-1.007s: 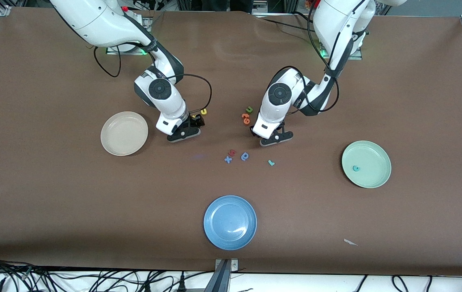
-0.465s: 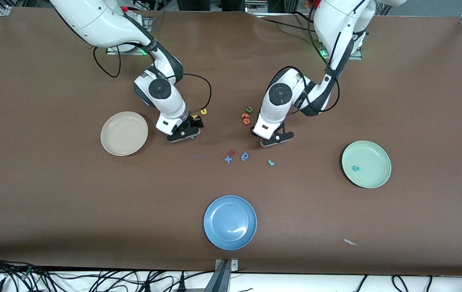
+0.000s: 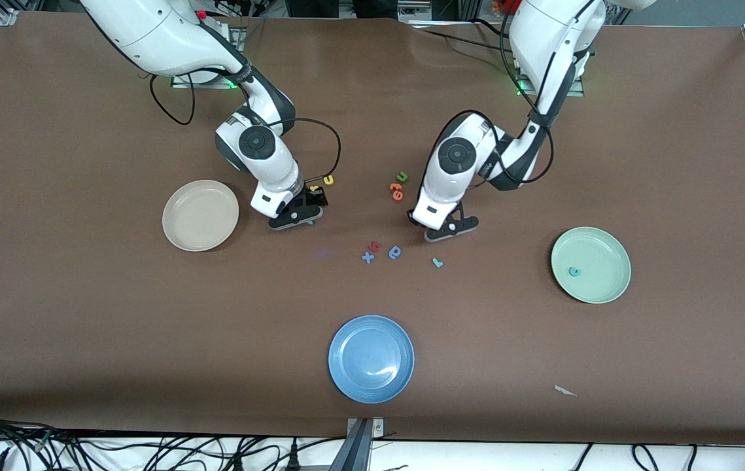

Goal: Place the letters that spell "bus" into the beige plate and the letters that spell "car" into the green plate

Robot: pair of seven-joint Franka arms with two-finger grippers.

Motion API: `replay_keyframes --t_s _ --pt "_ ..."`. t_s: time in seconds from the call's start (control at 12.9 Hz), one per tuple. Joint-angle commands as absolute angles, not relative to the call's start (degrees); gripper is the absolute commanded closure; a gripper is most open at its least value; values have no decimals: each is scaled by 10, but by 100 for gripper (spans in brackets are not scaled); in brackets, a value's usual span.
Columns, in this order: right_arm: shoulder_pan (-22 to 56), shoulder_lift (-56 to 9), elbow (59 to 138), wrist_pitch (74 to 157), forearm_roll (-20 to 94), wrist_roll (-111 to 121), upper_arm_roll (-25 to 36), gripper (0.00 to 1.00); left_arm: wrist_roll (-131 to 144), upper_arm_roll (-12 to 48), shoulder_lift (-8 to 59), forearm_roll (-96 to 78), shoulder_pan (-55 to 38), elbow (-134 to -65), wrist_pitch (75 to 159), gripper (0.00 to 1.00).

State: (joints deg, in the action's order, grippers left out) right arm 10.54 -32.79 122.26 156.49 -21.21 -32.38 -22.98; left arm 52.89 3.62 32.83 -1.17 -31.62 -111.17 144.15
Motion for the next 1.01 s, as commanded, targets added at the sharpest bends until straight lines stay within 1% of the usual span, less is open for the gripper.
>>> replay_keyframes --t_s 0.0,0.08,0.15,0.23,0.54,0.7,0.77,0.85,0.93 --pt "103 -321 1230 1574 -224 -334 -229 25 435 37 308 -16 -260 -1076 1358 83" --pt "103 -322 1229 1574 -223 -334 -229 24 388 36 304 -16 -238 -1068 1333 83" --pt "103 -323 1227 1576 -223 -334 -229 18 338 36 301 -16 -215 -1062 1317 83" --pt "103 -329 1222 1577 -226 -333 -229 17 295 35 301 -15 -190 -1062 1315 83" --pt "103 -335 1221 1577 -263 -331 -228 17 117 35 298 46 -92 -1061 1314 83" --pt "103 -345 1204 1577 -288 -331 -225 0 17 34 299 62 -53 -1063 1312 83" --pt "104 -353 1195 1577 -291 -330 -224 0 -42 34 299 78 -28 -1064 1309 82" --pt "110 -358 1188 1576 -291 -327 -224 0 -103 35 299 91 -4 -1063 1306 79" --pt "111 -359 1187 1576 -292 -326 -223 0 -170 35 301 100 13 -1063 1306 65"
